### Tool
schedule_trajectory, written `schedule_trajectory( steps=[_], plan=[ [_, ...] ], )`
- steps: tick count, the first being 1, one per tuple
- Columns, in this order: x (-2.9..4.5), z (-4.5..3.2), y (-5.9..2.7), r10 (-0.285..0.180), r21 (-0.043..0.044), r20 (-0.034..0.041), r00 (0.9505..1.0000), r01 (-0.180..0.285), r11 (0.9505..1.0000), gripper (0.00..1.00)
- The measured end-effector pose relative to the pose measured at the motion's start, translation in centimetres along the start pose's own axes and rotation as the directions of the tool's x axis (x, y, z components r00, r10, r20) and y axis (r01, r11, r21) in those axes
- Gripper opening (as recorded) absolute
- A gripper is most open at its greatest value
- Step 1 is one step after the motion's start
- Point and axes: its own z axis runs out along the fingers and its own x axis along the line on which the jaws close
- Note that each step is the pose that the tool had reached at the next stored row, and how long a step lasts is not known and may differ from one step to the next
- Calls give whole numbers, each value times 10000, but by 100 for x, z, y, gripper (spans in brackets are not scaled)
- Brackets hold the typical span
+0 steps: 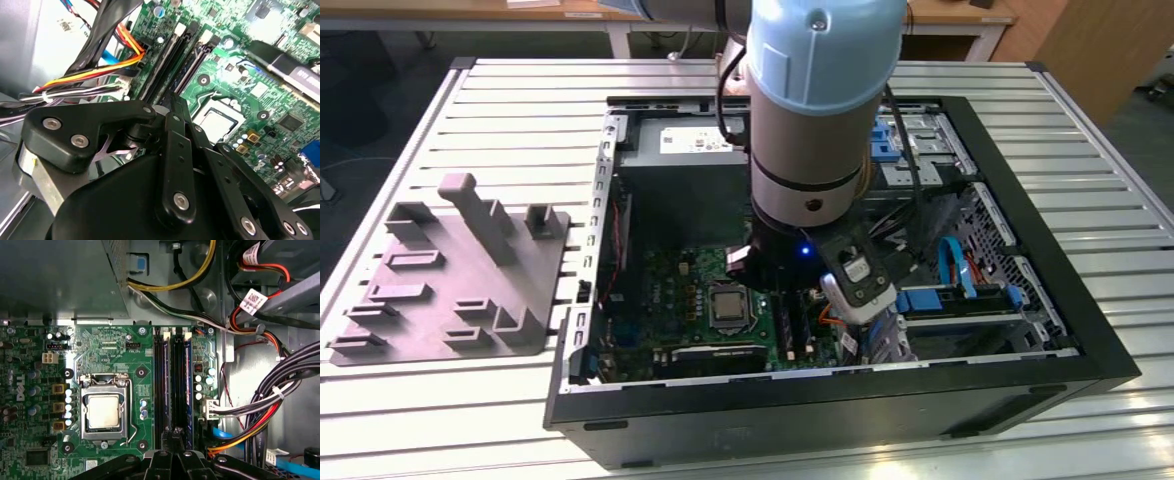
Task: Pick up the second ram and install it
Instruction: 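Press down the second ram until it locks into place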
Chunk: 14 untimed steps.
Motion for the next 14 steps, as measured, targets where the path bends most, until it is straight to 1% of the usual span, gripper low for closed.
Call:
schedule_trajectory(
  steps=[3,9,14],
  plan=[
    [-1,0,-41,0,5,0,10000,0,10000,10],
    [-5,-2,-154,3,13,-2,10000,-3,10000,10],
    [-15,4,-212,6,18,-2,10000,-6,10000,10]
  ],
)
